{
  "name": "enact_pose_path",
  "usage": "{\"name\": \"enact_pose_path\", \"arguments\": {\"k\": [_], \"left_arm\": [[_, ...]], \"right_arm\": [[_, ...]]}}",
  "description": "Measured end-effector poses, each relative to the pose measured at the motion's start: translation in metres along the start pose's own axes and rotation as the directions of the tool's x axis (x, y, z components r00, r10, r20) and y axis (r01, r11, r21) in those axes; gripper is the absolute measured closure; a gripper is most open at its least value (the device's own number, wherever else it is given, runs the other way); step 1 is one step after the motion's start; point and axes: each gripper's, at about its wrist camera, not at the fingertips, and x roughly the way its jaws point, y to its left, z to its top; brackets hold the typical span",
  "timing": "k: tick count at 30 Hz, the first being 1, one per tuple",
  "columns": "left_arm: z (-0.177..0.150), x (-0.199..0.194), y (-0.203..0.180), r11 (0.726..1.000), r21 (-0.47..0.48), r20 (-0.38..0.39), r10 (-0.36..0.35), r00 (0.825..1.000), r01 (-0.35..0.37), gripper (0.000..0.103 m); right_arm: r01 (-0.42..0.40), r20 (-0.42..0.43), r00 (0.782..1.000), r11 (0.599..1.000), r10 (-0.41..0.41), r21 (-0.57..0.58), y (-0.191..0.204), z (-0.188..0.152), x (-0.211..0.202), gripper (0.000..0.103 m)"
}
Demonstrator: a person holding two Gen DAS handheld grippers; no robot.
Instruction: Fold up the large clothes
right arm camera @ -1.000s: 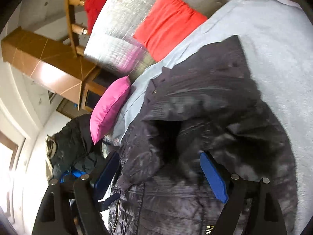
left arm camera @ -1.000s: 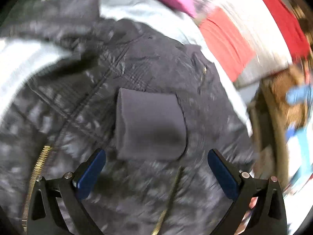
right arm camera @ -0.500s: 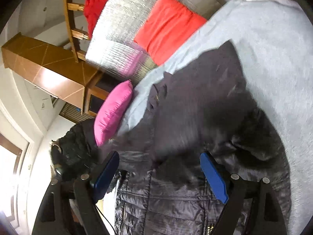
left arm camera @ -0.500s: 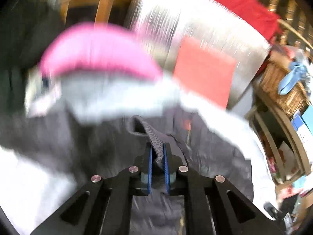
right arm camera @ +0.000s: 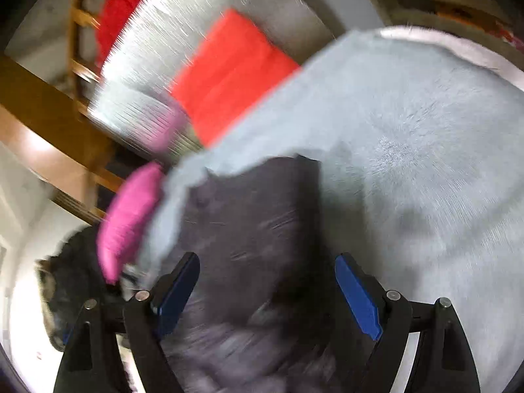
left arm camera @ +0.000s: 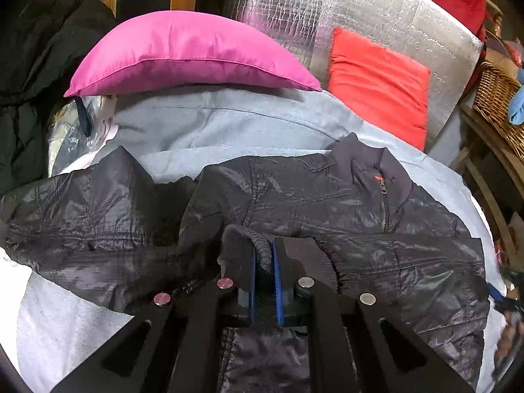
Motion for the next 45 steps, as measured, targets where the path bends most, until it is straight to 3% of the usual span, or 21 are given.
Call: {"name": "enact_pose_path", "arguments": {"k": [1,2,4,7,9,11,13,14,16,17,19,20,23,26,27,30,33,36,38,42,45], "left_arm": [[0.000,-0.001,0.000,1.000,0.014,0.004,0.003,1.000,-0.003,0.094],[0.003,0.005,0.000,1.000,0.022,0.006,0.006,1.000,-0.007,0.094],[0.011,0.001,-0.001,0.999,0.043,0.040,0.004,0.999,-0.006,0.094],[0.016,-0.015,0.001,0.999,0.036,0.122,-0.011,0.992,0.007,0.095],[0.012,-0.001,0.002,1.000,0.028,0.116,-0.004,0.993,0.001,0.095],[0.000,0.030,0.003,1.000,0.015,0.012,-0.005,1.000,0.005,0.095],[-0.020,0.065,0.004,0.999,0.033,-0.092,0.040,0.995,-0.037,0.095],[-0.026,0.071,0.002,0.997,0.053,-0.093,0.058,0.994,-0.054,0.094],[-0.029,0.071,-0.005,0.991,0.106,-0.062,0.093,0.994,-0.086,0.094],[-0.028,0.071,-0.007,0.989,0.116,-0.065,0.102,0.993,-0.094,0.094],[-0.022,0.073,-0.005,0.992,0.095,-0.080,0.093,0.992,-0.085,0.094],[-0.020,0.074,-0.001,0.994,0.076,-0.089,0.082,0.993,-0.075,0.094],[-0.019,0.074,0.003,0.997,0.050,-0.091,0.069,0.993,-0.065,0.092],[-0.017,0.068,0.007,0.997,0.031,-0.100,0.067,0.993,-0.064,0.090],[-0.016,0.065,0.008,0.997,0.025,-0.106,0.072,0.992,-0.070,0.076],[-0.008,0.041,0.020,0.993,-0.022,-0.089,0.115,0.989,-0.117,0.057],[-0.005,0.005,0.023,0.989,-0.036,-0.007,0.144,0.990,-0.144,0.040],[0.003,-0.023,0.016,0.988,-0.035,0.093,0.153,0.984,-0.150,0.030],[0.003,-0.026,0.003,0.993,-0.021,0.109,0.122,0.987,-0.120,0.027],[-0.014,-0.004,-0.036,0.991,0.111,0.057,0.067,0.996,-0.073,0.025],[-0.032,0.028,-0.054,0.976,0.183,-0.006,0.120,0.993,-0.117,0.024]], "right_arm": [[0.014,-0.055,0.998,1.000,-0.014,-0.005,-0.003,0.007,0.016,0.017],[0.022,-0.100,0.995,1.000,-0.023,-0.007,-0.005,0.013,0.030,0.036],[0.058,-0.133,0.988,0.991,-0.074,-0.118,0.009,0.025,0.044,0.090],[0.093,-0.025,0.994,0.956,-0.104,-0.278,0.048,0.030,0.018,0.092],[0.165,0.070,0.986,0.922,-0.150,-0.351,0.060,0.031,0.006,0.092],[0.238,0.055,0.971,0.902,-0.235,-0.360,0.046,0.029,0.025,0.092],[0.249,0.000,0.965,0.915,-0.262,-0.319,0.024,0.024,0.044,0.089],[0.246,-0.010,0.965,0.920,-0.261,-0.304,0.017,0.023,0.047,0.074],[0.234,0.005,0.971,0.939,-0.240,-0.251,0.006,0.021,0.040,0.057],[0.256,0.019,0.966,0.936,-0.259,-0.242,0.004,0.022,0.033,0.035],[0.345,0.105,0.938,0.909,-0.330,-0.232,0.013,0.022,0.010,0.034],[0.321,0.158,0.944,0.920,-0.291,-0.223,0.022,0.021,-0.011,0.034],[0.164,0.175,0.977,0.958,-0.124,-0.236,0.050,0.008,-0.046,0.034],[-0.018,0.054,0.998,0.948,0.038,-0.319,0.076,-0.030,-0.052,0.034],[-0.037,0.017,0.999,0.945,0.045,-0.324,0.077,-0.037,-0.045,0.034],[0.033,-0.109,0.992,0.955,-0.068,-0.294,0.051,-0.058,-0.006,0.034],[0.048,-0.095,0.992,0.960,-0.077,-0.275,0.043,-0.055,-0.002,0.034],[0.038,-0.050,0.997,0.952,-0.056,-0.303,0.062,-0.050,-0.017,0.034],[-0.006,-0.037,0.999,0.944,-0.007,-0.330,0.074,-0.051,-0.023,0.033],[0.021,-0.115,0.991,0.938,-0.064,-0.345,0.064,-0.064,0.014,0.030],[0.014,-0.094,0.994,0.932,-0.052,-0.361,0.067,-0.068,0.024,0.030]]}}
